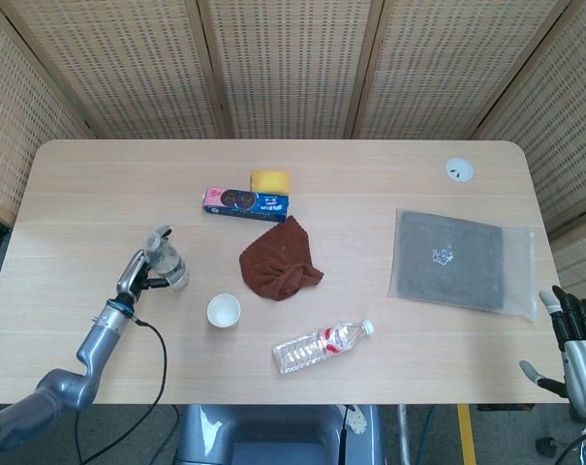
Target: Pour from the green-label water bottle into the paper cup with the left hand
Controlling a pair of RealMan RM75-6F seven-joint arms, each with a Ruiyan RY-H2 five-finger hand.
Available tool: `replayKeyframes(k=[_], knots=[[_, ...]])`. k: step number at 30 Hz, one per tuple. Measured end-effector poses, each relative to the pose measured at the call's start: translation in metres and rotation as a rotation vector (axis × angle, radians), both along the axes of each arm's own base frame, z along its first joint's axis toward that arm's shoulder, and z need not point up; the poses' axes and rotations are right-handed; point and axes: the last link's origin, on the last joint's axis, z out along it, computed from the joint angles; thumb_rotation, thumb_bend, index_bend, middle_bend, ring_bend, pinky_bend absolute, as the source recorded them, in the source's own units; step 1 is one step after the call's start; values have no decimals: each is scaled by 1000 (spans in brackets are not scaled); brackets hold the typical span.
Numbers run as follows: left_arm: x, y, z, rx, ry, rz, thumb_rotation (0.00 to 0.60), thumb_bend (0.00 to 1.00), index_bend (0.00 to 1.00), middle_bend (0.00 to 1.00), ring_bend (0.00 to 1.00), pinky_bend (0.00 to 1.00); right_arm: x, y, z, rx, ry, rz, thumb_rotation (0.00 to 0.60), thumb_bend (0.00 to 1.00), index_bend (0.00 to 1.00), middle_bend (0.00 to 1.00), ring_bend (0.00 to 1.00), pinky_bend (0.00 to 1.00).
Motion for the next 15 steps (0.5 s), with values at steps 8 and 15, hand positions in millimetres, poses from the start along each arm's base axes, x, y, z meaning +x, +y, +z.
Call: replayKeyframes(k=[8,15], knots=[[-2,-2,0,-9,14,-10,600,218,0,0,0,34,0,0,1,-2,-3,1,600,0,0,0,0,0],[-7,-7,10,5,8,-17,600,174,0,0,0,0,1,1,3,-6,-8,7,600,0,0,0,0,0]])
